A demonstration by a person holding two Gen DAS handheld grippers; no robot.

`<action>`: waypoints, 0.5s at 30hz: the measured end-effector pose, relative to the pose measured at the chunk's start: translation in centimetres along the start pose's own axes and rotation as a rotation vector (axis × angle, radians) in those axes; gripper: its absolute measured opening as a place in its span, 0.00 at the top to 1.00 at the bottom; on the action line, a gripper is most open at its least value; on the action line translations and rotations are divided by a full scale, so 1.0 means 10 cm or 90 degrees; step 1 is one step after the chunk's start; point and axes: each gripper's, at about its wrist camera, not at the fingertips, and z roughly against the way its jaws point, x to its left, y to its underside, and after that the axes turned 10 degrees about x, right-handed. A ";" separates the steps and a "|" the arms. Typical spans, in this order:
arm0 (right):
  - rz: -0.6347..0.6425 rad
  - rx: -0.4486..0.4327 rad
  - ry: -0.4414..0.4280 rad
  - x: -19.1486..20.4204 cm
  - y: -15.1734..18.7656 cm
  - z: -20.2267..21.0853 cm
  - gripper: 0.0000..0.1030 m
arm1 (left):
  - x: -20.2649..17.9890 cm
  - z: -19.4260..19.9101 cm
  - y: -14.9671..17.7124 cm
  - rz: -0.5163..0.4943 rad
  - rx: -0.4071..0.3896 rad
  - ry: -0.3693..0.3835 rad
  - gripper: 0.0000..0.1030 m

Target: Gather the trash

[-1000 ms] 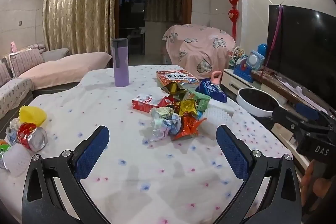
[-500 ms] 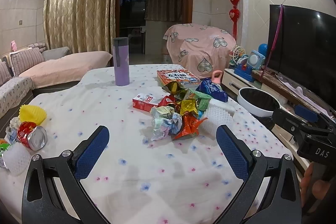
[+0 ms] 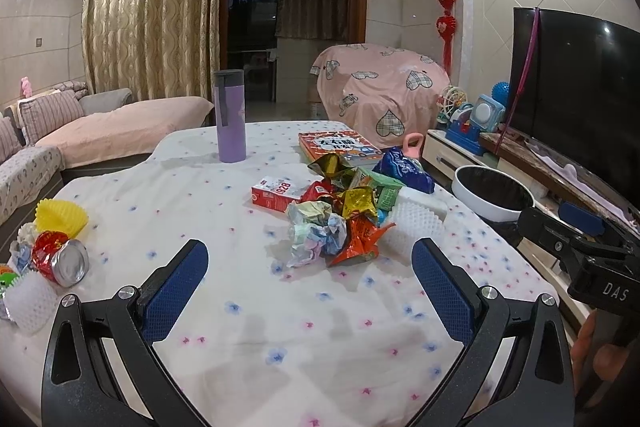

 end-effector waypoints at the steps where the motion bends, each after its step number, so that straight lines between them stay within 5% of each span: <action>1: -0.001 0.001 -0.002 0.00 0.00 0.00 0.00 | 0.00 0.00 0.00 0.000 0.000 0.002 0.00; 15: -0.005 0.004 -0.011 -0.01 0.01 -0.03 0.00 | -0.02 -0.04 0.01 -0.004 0.005 -0.001 0.00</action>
